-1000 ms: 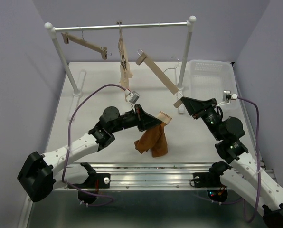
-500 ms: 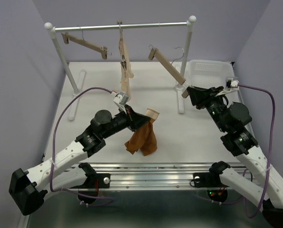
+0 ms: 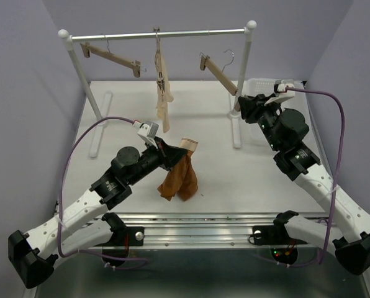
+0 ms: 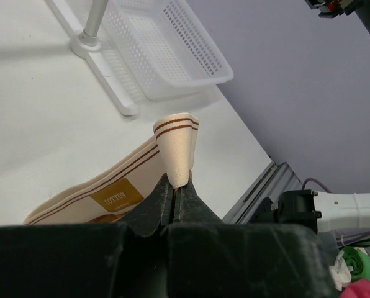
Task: Remove the underwear clipped to the hanger
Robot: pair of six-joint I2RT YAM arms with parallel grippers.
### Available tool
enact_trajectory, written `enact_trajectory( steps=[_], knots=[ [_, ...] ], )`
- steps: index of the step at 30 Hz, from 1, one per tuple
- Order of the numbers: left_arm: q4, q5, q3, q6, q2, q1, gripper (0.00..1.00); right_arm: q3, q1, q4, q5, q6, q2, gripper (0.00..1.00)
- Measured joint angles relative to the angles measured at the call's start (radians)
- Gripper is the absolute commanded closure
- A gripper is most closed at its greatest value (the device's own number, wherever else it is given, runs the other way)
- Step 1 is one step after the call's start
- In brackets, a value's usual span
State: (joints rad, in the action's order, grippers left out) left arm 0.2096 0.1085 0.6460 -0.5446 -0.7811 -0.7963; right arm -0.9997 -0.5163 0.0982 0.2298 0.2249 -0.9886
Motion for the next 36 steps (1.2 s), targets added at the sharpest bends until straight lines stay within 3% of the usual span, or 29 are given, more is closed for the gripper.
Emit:
enact_trajectory(
  steps=[19,34,36],
  knots=[
    [-0.034,-0.055,0.0,0.029,0.033,0.0,1.0,-0.171,0.0,0.148,0.015,-0.112,-0.166,0.99],
    [-0.051,-0.065,0.0,0.031,0.082,0.0,1.0,-0.222,0.0,0.158,0.046,-0.116,-0.302,0.99],
    [-0.051,-0.065,0.0,0.031,0.085,0.0,1.0,-0.22,0.0,0.157,0.048,-0.112,-0.301,0.74]
  ],
)
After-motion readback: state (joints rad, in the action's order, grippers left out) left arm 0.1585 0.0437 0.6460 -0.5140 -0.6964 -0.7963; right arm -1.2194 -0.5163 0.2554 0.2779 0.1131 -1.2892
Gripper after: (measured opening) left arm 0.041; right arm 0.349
